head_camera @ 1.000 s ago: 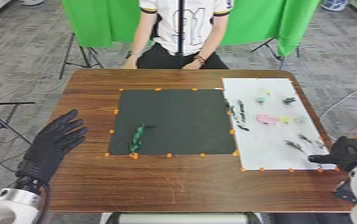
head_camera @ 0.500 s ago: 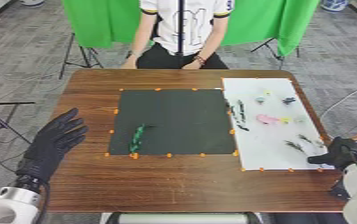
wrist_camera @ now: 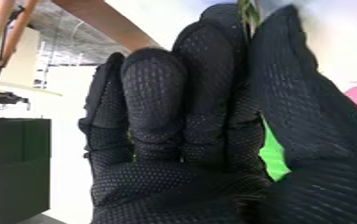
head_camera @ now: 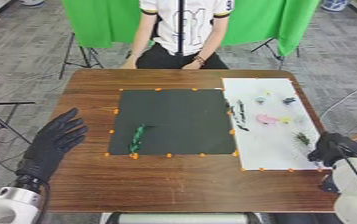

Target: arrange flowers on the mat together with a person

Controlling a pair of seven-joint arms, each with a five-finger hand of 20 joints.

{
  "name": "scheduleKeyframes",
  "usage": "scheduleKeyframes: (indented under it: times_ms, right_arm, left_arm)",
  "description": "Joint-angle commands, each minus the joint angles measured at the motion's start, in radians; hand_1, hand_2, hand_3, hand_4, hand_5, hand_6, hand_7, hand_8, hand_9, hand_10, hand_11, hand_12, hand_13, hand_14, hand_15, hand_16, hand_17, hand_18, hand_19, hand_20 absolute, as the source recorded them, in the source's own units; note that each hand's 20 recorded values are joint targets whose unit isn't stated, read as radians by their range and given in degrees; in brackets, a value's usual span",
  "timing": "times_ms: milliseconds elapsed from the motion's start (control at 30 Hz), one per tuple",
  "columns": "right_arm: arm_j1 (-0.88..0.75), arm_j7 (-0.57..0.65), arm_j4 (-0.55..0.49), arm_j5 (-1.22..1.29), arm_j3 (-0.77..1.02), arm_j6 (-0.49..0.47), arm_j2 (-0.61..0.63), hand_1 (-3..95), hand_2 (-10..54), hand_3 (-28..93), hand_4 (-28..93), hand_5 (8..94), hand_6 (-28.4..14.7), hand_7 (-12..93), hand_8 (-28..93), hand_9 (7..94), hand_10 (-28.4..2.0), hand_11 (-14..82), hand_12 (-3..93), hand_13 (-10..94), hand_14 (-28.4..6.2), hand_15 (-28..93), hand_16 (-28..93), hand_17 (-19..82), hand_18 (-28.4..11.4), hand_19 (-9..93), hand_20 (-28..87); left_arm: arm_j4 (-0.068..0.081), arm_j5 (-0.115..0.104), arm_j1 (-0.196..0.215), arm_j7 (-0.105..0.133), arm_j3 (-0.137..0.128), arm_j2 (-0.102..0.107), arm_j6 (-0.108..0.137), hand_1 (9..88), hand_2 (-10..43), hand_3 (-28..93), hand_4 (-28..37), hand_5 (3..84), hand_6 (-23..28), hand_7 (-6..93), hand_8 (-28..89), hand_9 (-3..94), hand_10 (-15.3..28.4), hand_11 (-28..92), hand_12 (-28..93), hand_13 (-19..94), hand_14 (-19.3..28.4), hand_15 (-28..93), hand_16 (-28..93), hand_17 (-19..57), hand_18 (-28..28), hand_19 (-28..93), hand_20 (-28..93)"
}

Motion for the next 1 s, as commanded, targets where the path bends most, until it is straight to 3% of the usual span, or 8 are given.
scheduleKeyframes:
  times_ms: [33, 233, 633, 767, 1000]
  right_arm:
    - [-0.072, -0.020, 0.032, 0.120, -0.022, -0.024, -0.034, 45.2, -9.5, 77, -28, 80.2, 3.1, 39, 4, 84.3, -7.5, 48.7, 35.4, 72, -7.9, 72, 30, 31, -19.2, 82, 37]
    - [-0.073, -0.034, -0.011, 0.166, 0.016, 0.045, -0.040, 41.7, -9.5, 84, -25, 80.9, 2.5, 45, 10, 84.0, -7.9, 60.6, 38.8, 72, -9.2, 80, 34, 32, -20.5, 87, 39]
    - [0.087, -0.115, -0.126, 0.185, 0.001, 0.259, 0.006, 37.0, -9.5, 86, -12, 82.2, 2.1, 55, 16, 87.1, -9.5, 70.4, 39.9, 75, -11.0, 87, 38, 35, -22.2, 91, 44]
    - [0.226, -0.156, -0.141, 0.203, -0.101, 0.320, 0.040, 35.0, -9.5, 88, -8, 84.2, 2.0, 54, 17, 88.6, -9.5, 71.3, 39.7, 77, -11.1, 88, 38, 37, -22.8, 92, 45]
    - [0.643, -0.206, -0.091, 0.222, -0.486, 0.227, -0.016, 33.6, -9.5, 89, -5, 85.9, 2.2, 54, 18, 90.4, -9.1, 71.6, 39.9, 79, -11.1, 89, 38, 38, -23.4, 93, 46]
  left_arm:
    - [0.004, -0.004, 0.014, -0.004, 0.000, -0.009, 0.001, 27.5, -2.0, 70, -17.9, 27.9, 2.0, 20.6, -10, 24.6, 11.2, 22, 19, 21, 14.1, 31, 2, -8.2, 21.0, 46, 9]
    - [0.001, -0.003, 0.022, 0.002, -0.004, -0.008, 0.004, 27.5, -2.0, 70, -18.0, 27.8, 2.0, 20.7, -10, 24.6, 11.3, 22, 19, 21, 14.1, 31, 2, -8.2, 21.0, 46, 9]
    - [-0.011, -0.004, 0.044, 0.000, -0.014, -0.016, 0.015, 27.4, -1.8, 70, -18.0, 27.8, 2.0, 20.9, -10, 24.6, 11.3, 22, 19, 21, 14.0, 31, 2, -8.3, 21.1, 46, 9]
    - [-0.015, -0.002, 0.053, -0.003, -0.021, -0.017, 0.020, 27.4, -1.9, 70, -18.0, 27.9, 2.1, 21.0, -10, 24.6, 11.2, 22, 19, 21, 14.1, 31, 2, -8.2, 21.0, 46, 9]
    - [-0.021, -0.003, 0.065, -0.017, -0.031, -0.017, 0.025, 27.4, -1.8, 70, -18.0, 27.9, 2.0, 20.7, -10, 24.6, 11.3, 22, 19, 21, 14.1, 31, 2, -8.2, 21.0, 46, 9]
